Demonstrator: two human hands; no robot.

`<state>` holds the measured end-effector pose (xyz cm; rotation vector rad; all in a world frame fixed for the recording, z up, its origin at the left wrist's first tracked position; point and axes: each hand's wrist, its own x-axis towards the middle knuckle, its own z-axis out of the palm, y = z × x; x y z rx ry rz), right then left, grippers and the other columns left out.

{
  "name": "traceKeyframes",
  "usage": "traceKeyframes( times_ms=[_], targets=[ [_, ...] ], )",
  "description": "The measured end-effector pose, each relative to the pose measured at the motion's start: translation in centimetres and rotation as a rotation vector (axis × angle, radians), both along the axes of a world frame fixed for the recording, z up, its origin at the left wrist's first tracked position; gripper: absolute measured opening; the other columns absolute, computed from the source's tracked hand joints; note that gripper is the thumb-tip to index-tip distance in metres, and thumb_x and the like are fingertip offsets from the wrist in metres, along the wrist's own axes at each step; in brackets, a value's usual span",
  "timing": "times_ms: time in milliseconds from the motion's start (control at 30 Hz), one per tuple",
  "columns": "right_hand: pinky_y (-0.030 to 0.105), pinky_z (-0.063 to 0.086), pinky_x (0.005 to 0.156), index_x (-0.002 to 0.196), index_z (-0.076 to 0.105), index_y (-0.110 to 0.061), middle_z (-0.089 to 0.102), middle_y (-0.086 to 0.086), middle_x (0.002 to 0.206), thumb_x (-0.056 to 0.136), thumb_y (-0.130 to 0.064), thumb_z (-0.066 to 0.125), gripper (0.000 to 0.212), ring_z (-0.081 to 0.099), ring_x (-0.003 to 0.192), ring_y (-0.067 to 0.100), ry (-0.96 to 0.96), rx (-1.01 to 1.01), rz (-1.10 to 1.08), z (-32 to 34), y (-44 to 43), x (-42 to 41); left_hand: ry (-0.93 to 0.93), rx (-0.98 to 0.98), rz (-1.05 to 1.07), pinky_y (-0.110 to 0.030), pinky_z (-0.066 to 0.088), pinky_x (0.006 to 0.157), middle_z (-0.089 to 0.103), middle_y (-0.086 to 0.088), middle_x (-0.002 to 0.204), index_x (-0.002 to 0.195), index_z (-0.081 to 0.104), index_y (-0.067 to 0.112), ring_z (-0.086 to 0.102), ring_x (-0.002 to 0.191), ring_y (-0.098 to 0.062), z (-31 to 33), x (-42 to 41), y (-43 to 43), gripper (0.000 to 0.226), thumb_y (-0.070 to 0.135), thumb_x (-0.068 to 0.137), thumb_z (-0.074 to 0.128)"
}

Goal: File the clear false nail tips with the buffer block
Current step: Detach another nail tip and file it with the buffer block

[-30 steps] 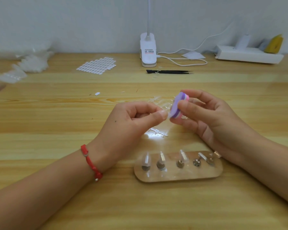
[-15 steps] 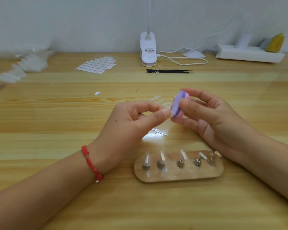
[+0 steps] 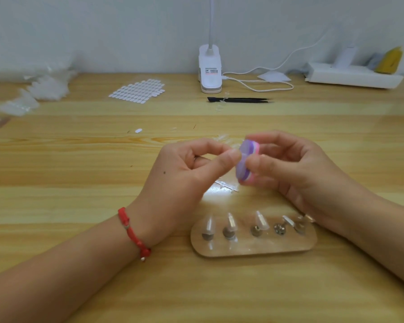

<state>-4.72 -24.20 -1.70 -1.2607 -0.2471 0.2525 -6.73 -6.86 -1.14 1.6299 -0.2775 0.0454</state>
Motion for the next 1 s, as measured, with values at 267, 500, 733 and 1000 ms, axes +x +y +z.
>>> traceKeyframes(
  times_ms=[267,500,733,1000],
  targets=[
    [0.022,0.057,0.062,0.081,0.078,-0.017,0.074,0.002,0.076,0.054,-0.01,0.083,0.028,0.072,0.068,0.013,0.023,0.002,-0.018,0.1,0.1,-0.1,-0.021,-0.009,0.018,-0.013,0.018,0.037,0.023,0.012,0.039,0.071,0.067,0.016,0.015,0.037,-0.004,0.0,-0.1,-0.1,0.017,0.033,0.07,0.064],
    [0.021,0.056,0.062,0.087,0.08,-0.019,0.076,0.003,0.084,0.057,-0.014,0.083,0.031,0.072,0.074,0.011,0.022,-0.081,0.057,0.3,-0.1,-0.1,0.011,0.019,-0.01,-0.015,0.021,0.04,0.022,0.011,0.042,0.073,0.066,0.012,0.016,0.04,-0.005,0.0,0.3,0.5,0.02,0.031,0.071,0.064],
    [0.016,0.053,0.056,0.093,0.079,-0.02,0.076,0.0,0.081,0.058,-0.024,0.075,0.035,0.068,0.066,0.006,0.041,-0.083,0.035,0.4,0.0,-0.1,-0.012,0.045,-0.056,-0.013,0.02,0.04,0.022,0.009,0.043,0.072,0.067,0.01,0.015,0.04,-0.006,-0.1,0.2,0.3,0.022,0.032,0.07,0.063],
    [0.017,0.054,0.058,0.093,0.079,-0.019,0.076,0.001,0.083,0.058,-0.02,0.078,0.035,0.069,0.068,0.007,0.037,-0.073,0.035,0.1,-0.1,0.0,0.017,0.024,-0.035,-0.013,0.02,0.039,0.022,0.007,0.044,0.069,0.065,0.013,0.016,0.041,-0.007,0.0,0.3,0.5,0.018,0.031,0.069,0.065]
  ],
)
